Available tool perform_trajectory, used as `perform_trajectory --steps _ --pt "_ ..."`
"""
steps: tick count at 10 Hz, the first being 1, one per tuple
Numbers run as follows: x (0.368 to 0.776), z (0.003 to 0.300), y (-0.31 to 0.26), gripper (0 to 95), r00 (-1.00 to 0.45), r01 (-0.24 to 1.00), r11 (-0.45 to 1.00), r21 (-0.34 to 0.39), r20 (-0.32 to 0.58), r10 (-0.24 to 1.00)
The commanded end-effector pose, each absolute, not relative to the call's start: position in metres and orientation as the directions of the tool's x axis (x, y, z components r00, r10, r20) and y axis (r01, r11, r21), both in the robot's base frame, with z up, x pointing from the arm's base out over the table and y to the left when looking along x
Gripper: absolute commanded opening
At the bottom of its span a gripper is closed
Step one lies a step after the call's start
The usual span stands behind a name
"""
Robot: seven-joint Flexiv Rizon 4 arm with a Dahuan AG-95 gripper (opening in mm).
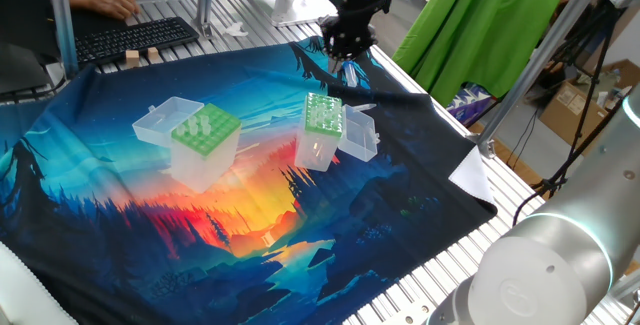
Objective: Transfer all large pipette tips from one holder to another
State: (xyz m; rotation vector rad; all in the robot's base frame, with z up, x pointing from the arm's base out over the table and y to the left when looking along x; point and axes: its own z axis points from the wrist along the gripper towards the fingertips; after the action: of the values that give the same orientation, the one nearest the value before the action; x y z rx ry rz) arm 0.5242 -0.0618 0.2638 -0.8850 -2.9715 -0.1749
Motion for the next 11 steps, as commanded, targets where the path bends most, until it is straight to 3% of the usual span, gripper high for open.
perform_trajectory --steps 1,5,11 --pt "0.5194 0.2702 -0.0504 0.0 -0.820 0.572 0.812 0.112 0.090 0.565" --pt "0.5190 0.2708 -0.0498 0.0 -0.829 0.559 0.827 0.060 0.054 0.557" --pt "0.5190 0.2708 -0.0498 0.0 -0.851 0.526 0.848 0.072 0.038 0.524"
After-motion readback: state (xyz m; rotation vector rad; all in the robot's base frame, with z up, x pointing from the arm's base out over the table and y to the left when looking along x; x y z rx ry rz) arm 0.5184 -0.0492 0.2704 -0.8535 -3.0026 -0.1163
